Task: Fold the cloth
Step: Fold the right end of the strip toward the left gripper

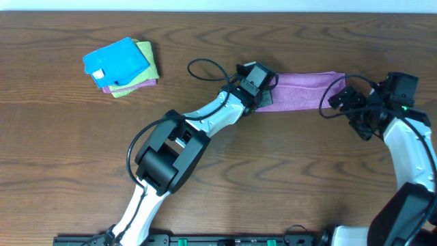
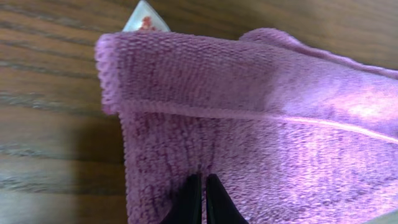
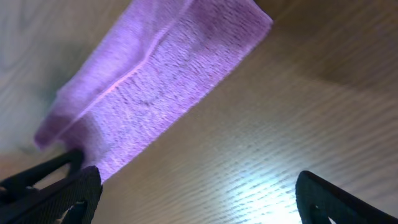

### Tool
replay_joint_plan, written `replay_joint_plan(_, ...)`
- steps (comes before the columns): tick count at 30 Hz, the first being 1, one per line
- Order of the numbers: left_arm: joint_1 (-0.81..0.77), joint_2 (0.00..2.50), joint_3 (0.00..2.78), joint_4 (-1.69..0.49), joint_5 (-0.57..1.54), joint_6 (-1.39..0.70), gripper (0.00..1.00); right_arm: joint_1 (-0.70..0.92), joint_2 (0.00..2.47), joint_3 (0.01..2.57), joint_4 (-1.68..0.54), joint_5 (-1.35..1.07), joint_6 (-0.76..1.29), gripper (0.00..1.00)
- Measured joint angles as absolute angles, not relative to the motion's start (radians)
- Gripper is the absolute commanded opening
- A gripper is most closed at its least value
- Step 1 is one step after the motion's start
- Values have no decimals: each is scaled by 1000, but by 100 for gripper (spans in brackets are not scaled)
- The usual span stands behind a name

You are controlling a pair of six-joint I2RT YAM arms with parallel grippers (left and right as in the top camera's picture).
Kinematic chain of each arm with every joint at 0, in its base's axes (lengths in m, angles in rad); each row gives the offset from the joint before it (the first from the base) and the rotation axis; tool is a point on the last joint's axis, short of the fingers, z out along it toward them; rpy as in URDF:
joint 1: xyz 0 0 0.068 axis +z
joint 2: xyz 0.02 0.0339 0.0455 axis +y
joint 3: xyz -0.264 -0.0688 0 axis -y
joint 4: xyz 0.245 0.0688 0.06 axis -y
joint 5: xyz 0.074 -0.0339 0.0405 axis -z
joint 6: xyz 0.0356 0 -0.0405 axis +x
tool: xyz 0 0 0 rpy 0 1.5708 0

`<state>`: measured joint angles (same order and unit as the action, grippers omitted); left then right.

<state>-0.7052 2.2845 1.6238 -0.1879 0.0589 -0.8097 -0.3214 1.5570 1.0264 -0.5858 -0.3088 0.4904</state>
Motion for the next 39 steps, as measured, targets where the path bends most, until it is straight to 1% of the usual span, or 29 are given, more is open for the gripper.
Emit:
replay_joint_plan(13,-706,2284,1631,-256,35,-797,6,-376,1584,1026,-569,-370,490,99)
replay_joint_plan(23,-709,2284,1639,-292,17,-758,6,-378,1766,1026,-427,-406,491,98)
replay_joint_plan(28,-709,2283,1645,-312,15,-758,6,-378,1832,1026,-344,-414,497,95)
replay_joint_plan(39,-709,2283,1645,-314,15,-758,6,-379,1873,1028,-218,-423,543,92)
